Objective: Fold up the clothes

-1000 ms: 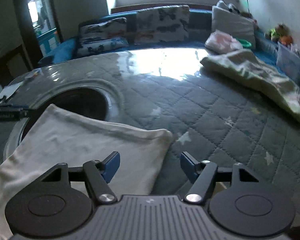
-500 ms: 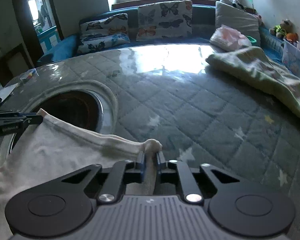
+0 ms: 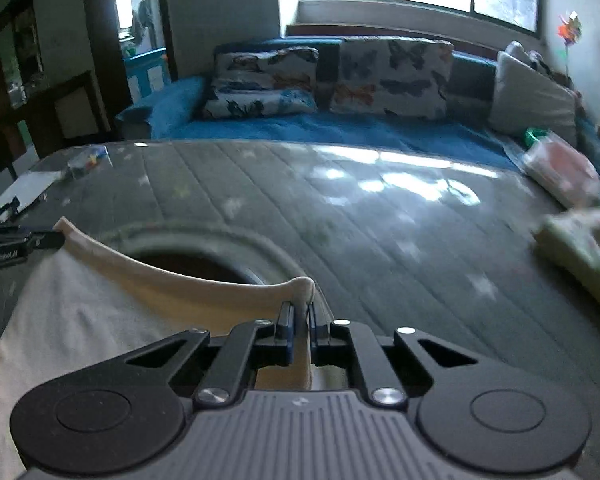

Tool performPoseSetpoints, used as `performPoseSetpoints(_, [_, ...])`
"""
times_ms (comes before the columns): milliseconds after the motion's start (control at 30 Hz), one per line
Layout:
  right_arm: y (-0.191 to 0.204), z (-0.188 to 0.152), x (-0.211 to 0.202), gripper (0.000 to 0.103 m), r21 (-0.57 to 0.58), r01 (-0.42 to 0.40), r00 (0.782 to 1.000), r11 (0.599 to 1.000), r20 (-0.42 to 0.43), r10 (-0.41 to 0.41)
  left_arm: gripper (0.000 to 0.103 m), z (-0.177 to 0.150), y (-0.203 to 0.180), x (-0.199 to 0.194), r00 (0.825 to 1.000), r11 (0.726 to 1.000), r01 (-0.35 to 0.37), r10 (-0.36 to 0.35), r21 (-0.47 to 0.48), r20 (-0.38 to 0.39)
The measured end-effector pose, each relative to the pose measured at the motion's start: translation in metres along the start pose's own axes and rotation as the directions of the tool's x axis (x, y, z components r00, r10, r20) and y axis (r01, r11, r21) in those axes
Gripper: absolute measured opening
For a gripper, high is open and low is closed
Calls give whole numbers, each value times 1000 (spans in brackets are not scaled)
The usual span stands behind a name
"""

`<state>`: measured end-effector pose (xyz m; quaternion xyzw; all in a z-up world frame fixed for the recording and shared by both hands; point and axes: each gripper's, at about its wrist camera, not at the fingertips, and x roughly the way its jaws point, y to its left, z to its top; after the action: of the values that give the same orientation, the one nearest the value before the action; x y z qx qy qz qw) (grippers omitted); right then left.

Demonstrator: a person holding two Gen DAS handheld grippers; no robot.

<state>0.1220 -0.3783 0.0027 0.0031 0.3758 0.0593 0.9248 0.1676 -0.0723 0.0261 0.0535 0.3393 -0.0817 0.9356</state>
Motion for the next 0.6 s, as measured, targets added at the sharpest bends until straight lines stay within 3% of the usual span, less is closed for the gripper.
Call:
performPoseSetpoints(100, [8, 14, 20, 8, -27, 5, 1000, 1000, -1, -5, 8, 3, 9, 10, 1000, 1000, -9, 9, -12, -25])
performPoseSetpoints(233, [6, 17, 21, 24, -35, 3, 1000, 999, -23, -4, 16, -2, 19, 8, 999, 1000, 13, -14, -15, -47])
performPoseSetpoints(400, [-12, -4, -28, 27, -40, 17, 999, 999, -44, -19, 19, -6, 23, -21, 999, 999, 41, -42, -25, -31])
performPoseSetpoints(600, [-42, -54, -102, 36, -20, 119, 991, 993, -56, -120, 31, -24, -8, -86, 981, 978, 192, -193, 77, 12])
